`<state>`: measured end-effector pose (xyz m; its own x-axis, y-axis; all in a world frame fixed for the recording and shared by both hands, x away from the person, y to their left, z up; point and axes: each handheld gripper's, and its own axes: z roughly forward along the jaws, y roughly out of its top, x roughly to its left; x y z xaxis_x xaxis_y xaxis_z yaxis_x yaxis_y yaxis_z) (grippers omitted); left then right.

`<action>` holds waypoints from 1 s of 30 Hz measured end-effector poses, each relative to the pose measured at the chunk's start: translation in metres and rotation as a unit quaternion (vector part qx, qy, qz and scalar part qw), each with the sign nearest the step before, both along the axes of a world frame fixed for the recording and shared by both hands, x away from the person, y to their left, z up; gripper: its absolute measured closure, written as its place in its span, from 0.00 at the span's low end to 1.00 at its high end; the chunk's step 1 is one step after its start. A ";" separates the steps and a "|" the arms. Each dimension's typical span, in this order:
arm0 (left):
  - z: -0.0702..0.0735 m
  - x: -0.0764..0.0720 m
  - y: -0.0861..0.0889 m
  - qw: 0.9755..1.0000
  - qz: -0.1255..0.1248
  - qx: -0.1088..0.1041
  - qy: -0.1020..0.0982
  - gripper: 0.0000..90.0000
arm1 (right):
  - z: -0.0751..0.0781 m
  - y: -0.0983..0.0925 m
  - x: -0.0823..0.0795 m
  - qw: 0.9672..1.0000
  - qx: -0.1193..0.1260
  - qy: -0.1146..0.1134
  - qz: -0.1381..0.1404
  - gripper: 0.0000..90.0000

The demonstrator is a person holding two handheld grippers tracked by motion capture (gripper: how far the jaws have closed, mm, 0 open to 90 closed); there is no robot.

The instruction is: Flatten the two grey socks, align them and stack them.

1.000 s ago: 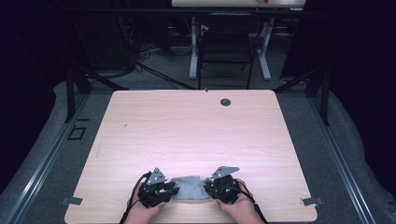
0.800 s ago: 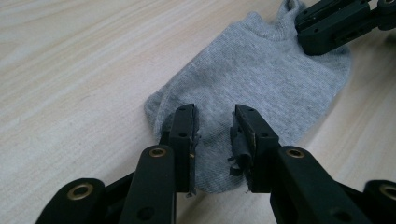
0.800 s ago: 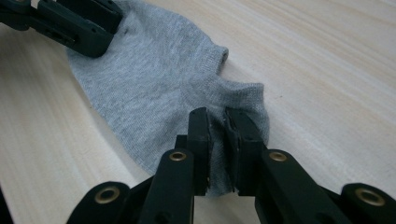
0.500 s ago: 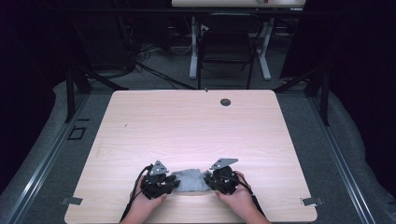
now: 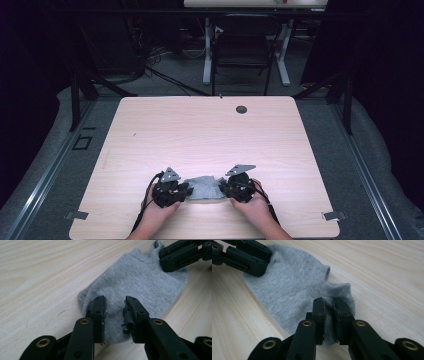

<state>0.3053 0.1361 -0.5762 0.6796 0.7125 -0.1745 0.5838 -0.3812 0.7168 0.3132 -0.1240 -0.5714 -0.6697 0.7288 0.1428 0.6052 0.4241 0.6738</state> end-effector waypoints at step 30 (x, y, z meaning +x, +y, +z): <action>0.032 -0.014 0.006 0.999 0.001 -0.023 -0.032 0.56 | 0.031 -0.003 -0.016 0.999 0.018 -0.039 0.017 0.66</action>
